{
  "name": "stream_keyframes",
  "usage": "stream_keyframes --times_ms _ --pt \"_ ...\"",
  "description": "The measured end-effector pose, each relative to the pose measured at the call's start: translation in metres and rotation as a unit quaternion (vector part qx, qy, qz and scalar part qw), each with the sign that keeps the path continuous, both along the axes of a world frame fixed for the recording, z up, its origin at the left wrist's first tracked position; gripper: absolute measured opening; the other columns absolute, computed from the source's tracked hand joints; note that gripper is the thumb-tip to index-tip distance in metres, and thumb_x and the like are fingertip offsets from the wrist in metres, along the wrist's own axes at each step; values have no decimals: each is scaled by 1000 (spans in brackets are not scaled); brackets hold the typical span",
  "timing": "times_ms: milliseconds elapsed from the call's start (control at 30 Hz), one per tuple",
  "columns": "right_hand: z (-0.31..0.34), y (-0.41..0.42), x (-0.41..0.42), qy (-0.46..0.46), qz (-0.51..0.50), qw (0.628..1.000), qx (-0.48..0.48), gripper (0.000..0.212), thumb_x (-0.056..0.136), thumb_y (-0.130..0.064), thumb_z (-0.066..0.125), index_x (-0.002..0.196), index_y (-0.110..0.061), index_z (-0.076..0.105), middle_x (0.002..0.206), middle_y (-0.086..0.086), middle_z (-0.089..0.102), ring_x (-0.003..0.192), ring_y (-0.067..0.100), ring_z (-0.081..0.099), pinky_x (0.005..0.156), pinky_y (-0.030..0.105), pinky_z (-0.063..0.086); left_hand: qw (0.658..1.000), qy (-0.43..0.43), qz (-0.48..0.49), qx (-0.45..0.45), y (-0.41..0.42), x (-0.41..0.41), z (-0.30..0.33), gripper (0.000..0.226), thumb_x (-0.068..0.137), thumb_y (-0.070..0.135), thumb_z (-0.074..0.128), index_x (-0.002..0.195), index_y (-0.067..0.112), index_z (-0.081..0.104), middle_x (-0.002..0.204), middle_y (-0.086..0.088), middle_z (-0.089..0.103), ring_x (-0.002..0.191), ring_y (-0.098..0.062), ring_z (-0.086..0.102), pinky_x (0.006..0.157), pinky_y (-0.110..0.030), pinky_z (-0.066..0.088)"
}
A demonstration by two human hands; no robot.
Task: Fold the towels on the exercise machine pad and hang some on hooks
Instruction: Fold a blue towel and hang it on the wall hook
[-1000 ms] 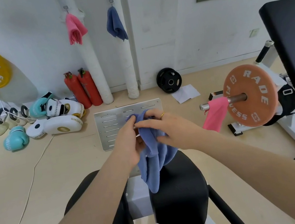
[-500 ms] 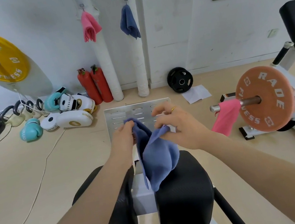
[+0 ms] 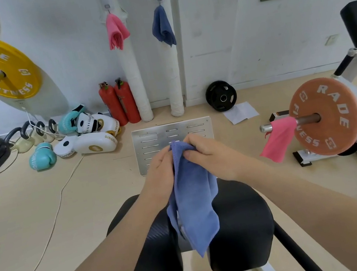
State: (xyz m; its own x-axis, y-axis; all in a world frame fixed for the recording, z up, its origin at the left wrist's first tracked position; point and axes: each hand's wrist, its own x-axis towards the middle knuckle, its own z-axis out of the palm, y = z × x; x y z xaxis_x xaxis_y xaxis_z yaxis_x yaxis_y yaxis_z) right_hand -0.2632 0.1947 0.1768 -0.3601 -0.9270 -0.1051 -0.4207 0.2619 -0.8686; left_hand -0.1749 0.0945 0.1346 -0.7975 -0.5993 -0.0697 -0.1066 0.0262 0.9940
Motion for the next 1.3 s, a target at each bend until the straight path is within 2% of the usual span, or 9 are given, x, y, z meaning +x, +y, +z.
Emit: stream_keyframes --times_ms 167,267,400,500,633,767,933,1167,1300 --pt "-6 -7 18 -4 -60 998 -36 14 91 -14 53 76 -15 53 72 -3 52 72 9 47 70 23 40 999 36 -19 -17 -2 20 -2 19 94 16 42 86 18 59 82 3 61 78 -4 61 76 -18 51" --pt "-11 -12 31 13 -82 996 -41 17 89 -16 56 83 0 57 78 13 57 74 15 49 72 33 44 998 52 -20 15 -4 31 -7 27 97 4 35 84 13 57 81 0 59 70 7 63 70 -9 49" --pt "-13 -21 45 76 -105 991 -23 22 87 -20 60 70 -8 53 69 6 51 62 11 42 61 23 36 999 6 -37 19 -14 46 -11 24 95 -5 38 104 6 57 87 14 59 82 14 59 77 -5 43" --pt "-17 -26 56 110 -130 985 -1 28 86 -26 60 63 -19 46 63 -2 49 60 10 43 59 21 36 1000 2 -21 -20 -17 60 -10 27 95 18 43 89 42 55 87 19 61 86 1 58 85 -18 45" --pt "-22 -30 70 95 -162 982 -1 27 83 -30 64 66 -25 44 63 -9 49 63 8 48 59 20 39 992 -10 -74 -97 -22 69 -3 21 80 53 43 74 48 63 78 21 63 84 14 56 83 -12 41" --pt "-19 -32 77 97 -173 980 -7 31 81 -31 67 65 -27 40 60 -9 46 57 5 44 56 19 36 994 42 -82 -63 -27 77 -3 51 101 16 28 75 31 70 83 21 69 88 7 60 83 -3 37" --pt "-19 -37 81 179 -158 971 -26 30 82 -32 65 63 -36 42 94 -17 49 81 0 49 67 17 36 991 25 -60 -120 -32 86 -4 36 98 23 39 81 31 71 87 11 68 86 1 58 80 -8 41" --pt "-20 -27 61 -174 -20 985 4 14 77 -20 69 74 -13 57 71 -3 56 67 5 53 64 17 44 992 0 -42 -118 -44 86 3 18 94 19 49 88 9 62 76 0 61 70 -6 52 69 -22 42" --pt "-20 -21 55 -196 57 977 70 27 77 -26 61 94 -4 63 85 6 58 79 15 55 67 19 46 989 15 -56 -137 -50 86 6 15 91 22 52 81 13 58 70 5 55 65 -3 47 64 -16 39"
